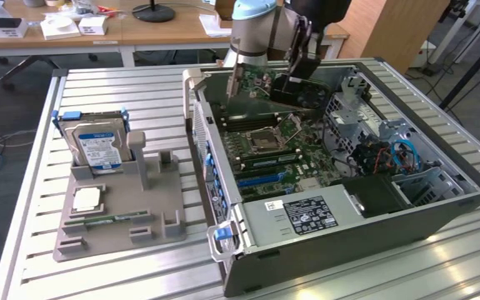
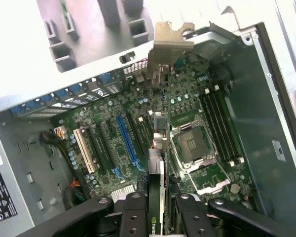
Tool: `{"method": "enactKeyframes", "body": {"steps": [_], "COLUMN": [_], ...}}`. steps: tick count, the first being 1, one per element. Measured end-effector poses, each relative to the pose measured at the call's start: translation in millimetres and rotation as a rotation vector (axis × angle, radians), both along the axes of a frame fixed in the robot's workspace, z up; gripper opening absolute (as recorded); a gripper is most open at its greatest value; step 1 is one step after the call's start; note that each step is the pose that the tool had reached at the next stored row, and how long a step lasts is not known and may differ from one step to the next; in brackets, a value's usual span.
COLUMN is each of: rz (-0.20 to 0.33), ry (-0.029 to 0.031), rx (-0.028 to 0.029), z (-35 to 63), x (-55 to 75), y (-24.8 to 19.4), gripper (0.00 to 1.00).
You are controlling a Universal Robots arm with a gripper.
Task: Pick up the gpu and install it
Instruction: 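Insert the gpu into the slot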
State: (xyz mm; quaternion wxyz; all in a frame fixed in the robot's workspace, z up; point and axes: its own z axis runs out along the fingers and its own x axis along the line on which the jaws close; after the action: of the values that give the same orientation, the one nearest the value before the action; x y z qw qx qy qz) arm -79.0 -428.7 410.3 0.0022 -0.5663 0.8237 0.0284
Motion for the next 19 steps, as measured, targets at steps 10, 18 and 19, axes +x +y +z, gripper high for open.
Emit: {"method": "enactKeyframes", "body": {"steps": [10,18,19], "rz": [0.182,0.328,0.346], "ry": [0.0000,0.0000,0.0000], "rx": [0.0000,0.0000,0.0000], "z": [-1.5,-2.6,-2.8], "x": [0.0,0.0,0.0], "y": [0.0,0.0,0.0], "gripper": [0.26,0.26,0.26]}}
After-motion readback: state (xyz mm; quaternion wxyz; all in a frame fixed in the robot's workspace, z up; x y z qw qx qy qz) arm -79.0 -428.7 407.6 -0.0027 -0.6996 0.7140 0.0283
